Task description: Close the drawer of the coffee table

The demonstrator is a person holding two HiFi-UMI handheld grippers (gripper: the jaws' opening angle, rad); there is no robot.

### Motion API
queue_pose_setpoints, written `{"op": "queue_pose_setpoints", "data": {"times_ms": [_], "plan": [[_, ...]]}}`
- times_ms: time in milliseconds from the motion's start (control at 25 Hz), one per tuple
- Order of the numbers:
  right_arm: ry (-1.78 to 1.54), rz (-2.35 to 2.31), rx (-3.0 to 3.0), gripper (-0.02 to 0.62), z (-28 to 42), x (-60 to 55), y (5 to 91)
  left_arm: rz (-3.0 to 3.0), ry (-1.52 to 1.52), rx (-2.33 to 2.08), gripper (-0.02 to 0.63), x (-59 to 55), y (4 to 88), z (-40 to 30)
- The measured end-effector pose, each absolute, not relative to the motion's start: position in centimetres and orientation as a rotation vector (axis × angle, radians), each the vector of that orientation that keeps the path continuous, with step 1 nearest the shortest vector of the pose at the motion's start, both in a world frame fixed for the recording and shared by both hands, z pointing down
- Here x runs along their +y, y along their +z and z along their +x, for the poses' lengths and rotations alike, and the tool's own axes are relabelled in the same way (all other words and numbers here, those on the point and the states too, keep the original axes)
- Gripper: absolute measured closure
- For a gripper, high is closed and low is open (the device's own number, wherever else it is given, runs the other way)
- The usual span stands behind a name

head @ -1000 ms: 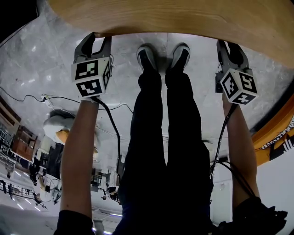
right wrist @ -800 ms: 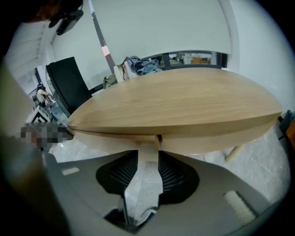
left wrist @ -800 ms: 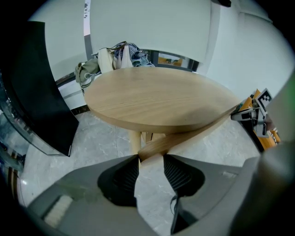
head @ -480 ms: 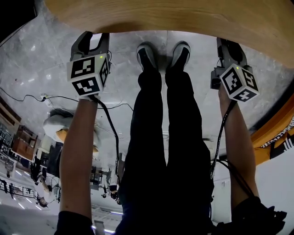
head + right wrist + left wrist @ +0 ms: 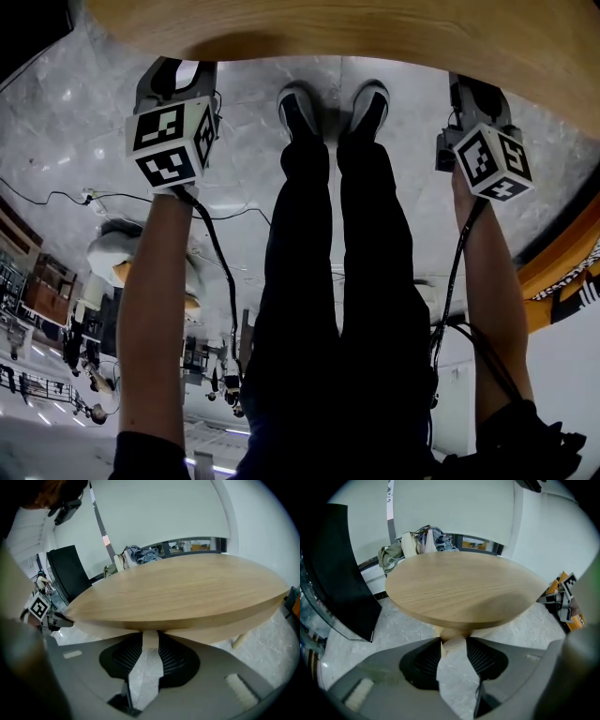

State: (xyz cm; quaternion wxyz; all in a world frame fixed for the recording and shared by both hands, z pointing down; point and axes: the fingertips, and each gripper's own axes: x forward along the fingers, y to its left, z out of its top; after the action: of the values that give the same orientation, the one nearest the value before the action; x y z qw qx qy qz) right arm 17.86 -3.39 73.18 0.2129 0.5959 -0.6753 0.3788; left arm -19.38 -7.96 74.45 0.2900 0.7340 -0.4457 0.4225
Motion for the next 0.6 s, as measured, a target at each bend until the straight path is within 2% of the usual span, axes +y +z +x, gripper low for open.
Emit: {"op": "queue_pose_setpoints", "data": {"times_ms": [600], "plan": [[1.12, 1.525, -1.887, 0.479, 15.2, 1.7, 72.2, 1.964, 1.135, -1.222, 0.431, -7.4, 74.4, -19.9]]}}
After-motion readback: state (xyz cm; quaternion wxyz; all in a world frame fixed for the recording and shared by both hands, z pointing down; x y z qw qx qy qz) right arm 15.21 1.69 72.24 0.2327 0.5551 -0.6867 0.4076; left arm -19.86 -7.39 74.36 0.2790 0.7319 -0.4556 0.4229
